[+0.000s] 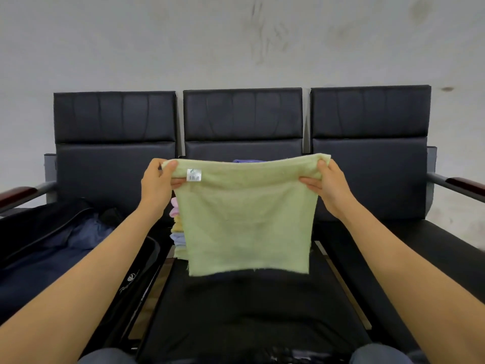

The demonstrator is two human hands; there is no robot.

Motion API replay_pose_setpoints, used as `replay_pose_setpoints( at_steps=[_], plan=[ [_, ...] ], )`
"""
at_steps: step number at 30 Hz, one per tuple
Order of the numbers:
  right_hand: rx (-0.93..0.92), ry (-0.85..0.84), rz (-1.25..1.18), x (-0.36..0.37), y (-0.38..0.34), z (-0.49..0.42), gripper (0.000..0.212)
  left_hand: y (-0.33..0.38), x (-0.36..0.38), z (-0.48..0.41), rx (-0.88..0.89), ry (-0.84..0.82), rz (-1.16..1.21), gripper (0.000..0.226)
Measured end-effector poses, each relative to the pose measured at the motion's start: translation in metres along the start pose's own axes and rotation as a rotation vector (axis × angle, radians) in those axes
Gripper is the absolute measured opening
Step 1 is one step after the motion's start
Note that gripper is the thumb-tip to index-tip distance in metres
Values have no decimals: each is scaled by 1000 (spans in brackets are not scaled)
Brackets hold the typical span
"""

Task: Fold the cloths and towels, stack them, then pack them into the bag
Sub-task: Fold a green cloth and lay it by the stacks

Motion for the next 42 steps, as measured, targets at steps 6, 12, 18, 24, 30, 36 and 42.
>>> replay_pose_setpoints(
  at_steps=[6,12,18,24,30,36,42],
  plan=[
    [58,17,143,-4,1,15,23,2,-5,15,-38,-20,-45,25],
    [474,-98,439,-15,52,44,25,-46,-6,43,-329,-222,-330,32],
    [821,-248,685,-20,145,74,32,-137,21,89,-598,-489,-502,28],
    [895,-300,821,-27,212,83,35,-207,39,105,-636,-529,-635,35],
    [872,-336,1039,-34,241,56,30,-241,45,86,-655,-482,-581,38],
    [776,-287,1091,-43,259,23,35,-249,56,57,-609,-401,-468,28],
    [807,-253,1152,-50,275,24,44,-283,65,65,-686,-479,-606,27]
  ],
)
Point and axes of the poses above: each hand's wrist, its own z-axis away from the middle knuckle, its own x-axis out of the palm, y = z × x, the point moved 9 cm from there along -z, towards the middle knuckle, and after that the axes turned 14 degrees about -y, right-handed, at the moved point
